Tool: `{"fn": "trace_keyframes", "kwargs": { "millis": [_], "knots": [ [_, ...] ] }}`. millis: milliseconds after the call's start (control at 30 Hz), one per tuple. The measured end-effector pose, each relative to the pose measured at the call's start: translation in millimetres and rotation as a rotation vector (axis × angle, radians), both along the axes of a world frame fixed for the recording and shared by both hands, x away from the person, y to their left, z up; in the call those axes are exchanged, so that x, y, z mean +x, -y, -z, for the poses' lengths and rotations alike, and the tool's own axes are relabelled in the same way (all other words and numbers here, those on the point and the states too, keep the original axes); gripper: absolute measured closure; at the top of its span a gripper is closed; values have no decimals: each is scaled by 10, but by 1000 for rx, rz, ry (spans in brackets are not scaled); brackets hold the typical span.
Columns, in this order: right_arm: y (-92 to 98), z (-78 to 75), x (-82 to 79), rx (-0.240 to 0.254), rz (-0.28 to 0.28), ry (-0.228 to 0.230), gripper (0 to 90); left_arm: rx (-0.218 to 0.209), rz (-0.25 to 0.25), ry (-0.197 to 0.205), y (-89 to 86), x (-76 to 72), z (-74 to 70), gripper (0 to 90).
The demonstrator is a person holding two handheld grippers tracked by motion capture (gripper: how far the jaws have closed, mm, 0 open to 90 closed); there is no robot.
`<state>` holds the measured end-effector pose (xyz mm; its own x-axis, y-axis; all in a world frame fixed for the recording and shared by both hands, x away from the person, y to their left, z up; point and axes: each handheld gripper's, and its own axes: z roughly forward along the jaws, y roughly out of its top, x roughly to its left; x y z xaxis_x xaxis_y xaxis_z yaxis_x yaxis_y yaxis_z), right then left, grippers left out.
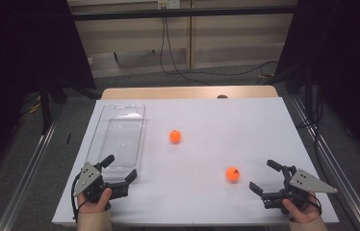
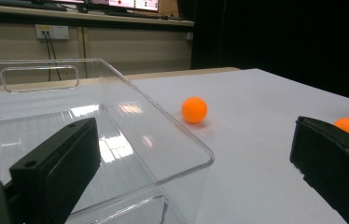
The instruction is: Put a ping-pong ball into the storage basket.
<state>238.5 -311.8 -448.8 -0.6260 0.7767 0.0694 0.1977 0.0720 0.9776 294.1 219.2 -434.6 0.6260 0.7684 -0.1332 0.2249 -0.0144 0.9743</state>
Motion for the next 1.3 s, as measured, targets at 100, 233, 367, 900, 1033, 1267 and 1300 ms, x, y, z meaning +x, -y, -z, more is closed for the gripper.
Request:
{"fn": "trace_keyframes", "kwargs": {
  "millis": [100,233,367,900,1033,1267,1300],
  "knots": [
    [0,1,0,-1,0,-1,6,1,2,2,4,1,-6,17],
    [-8,0,0,2,-2,-3,6,1,11,-2,15,3,-8,17],
    [-13,1,4,0,-5,-2,7,-8,16,-5,37,9,-10,17],
    [-18,-3,5,0,-5,-2,8,-19,55,-4,190,28,-66,17],
    [-16,-5,2,-1,-7,0,8,-18,69,-3,240,34,-85,16],
    [-14,-8,-1,1,-6,-3,8,-12,90,-7,327,41,-100,17],
    [-14,-8,0,0,-7,-3,8,-12,91,-9,338,43,-102,16]
  ]
}}
